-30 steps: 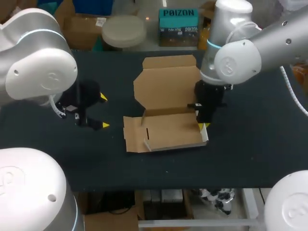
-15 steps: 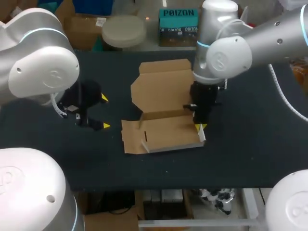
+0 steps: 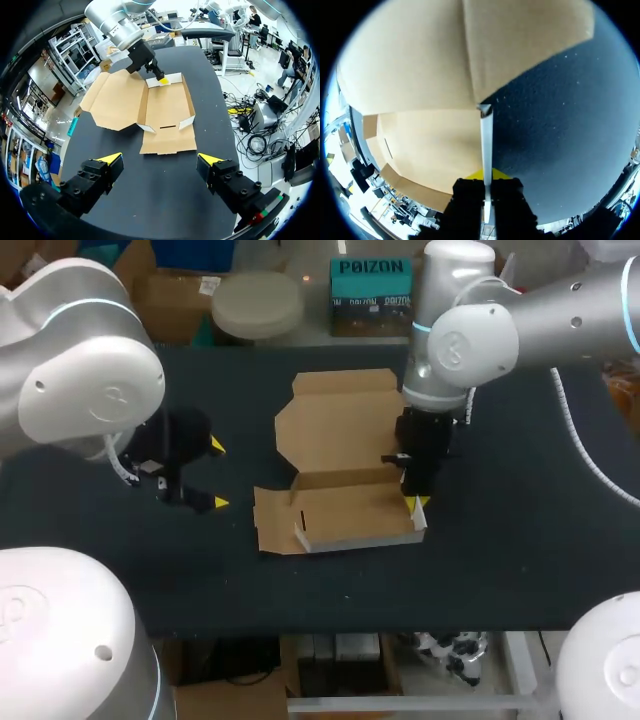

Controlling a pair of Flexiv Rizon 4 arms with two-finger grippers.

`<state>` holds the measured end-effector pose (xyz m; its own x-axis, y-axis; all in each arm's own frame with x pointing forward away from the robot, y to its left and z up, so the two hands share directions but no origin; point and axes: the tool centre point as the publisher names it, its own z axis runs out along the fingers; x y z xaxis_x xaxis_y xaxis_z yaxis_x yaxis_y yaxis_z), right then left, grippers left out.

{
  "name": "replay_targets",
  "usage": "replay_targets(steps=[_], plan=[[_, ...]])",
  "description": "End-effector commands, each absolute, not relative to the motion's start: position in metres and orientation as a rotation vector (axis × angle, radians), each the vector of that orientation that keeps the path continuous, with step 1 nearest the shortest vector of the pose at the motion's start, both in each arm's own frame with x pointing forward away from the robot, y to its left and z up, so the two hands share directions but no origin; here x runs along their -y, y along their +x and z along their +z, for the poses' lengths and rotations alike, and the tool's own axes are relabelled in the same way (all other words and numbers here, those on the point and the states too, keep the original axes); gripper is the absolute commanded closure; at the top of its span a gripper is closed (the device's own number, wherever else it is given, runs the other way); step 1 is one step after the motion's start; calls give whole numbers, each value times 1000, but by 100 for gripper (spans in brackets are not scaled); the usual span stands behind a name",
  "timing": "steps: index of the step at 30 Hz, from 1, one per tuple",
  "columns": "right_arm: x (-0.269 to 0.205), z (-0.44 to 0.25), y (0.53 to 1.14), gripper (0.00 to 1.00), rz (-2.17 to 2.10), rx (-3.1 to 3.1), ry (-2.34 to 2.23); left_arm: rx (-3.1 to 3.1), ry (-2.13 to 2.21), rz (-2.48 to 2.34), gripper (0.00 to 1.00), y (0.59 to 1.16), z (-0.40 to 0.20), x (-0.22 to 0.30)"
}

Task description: Assemble the packaging by folding the flat box into shape, placing the metal phone stand inside, and closing the box properly

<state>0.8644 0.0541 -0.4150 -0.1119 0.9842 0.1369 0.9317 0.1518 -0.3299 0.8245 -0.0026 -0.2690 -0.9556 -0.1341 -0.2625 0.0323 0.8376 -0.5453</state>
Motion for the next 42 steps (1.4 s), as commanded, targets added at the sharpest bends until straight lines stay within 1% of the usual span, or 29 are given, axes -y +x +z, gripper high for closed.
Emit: replay_targets(steps=[1, 9, 11, 12, 22, 25, 29, 38, 42], plan=[[-55, -415, 868, 100, 272, 2101, -1827, -2725, -77, -820, 0, 825, -270, 3], [-55, -416, 868, 100, 268, 2108, -1826, -2726, -74, -824, 0, 824, -272, 4], [-56, -417, 868, 89, 261, 2111, -1826, -2728, -68, -822, 0, 823, -273, 5], [-56, -416, 868, 87, 258, 2112, -1827, -2729, -67, -821, 0, 823, -273, 5], [-57, -414, 866, 96, 197, 2140, -1871, -2737, -53, -823, 0, 822, -276, 6], [-58, -414, 865, 95, 184, 2149, -1887, -2742, -48, -823, 0, 822, -278, 7], [-58, -415, 864, 91, 171, 2161, -1913, -2747, -48, -821, 0, 822, -279, 7], [-58, -413, 863, 93, 110, 2174, -1967, -2751, -62, -828, 0, 823, -277, 4], [-58, -412, 863, 91, 86, 2183, -1976, -2757, -68, -837, 0, 824, -277, 3]])
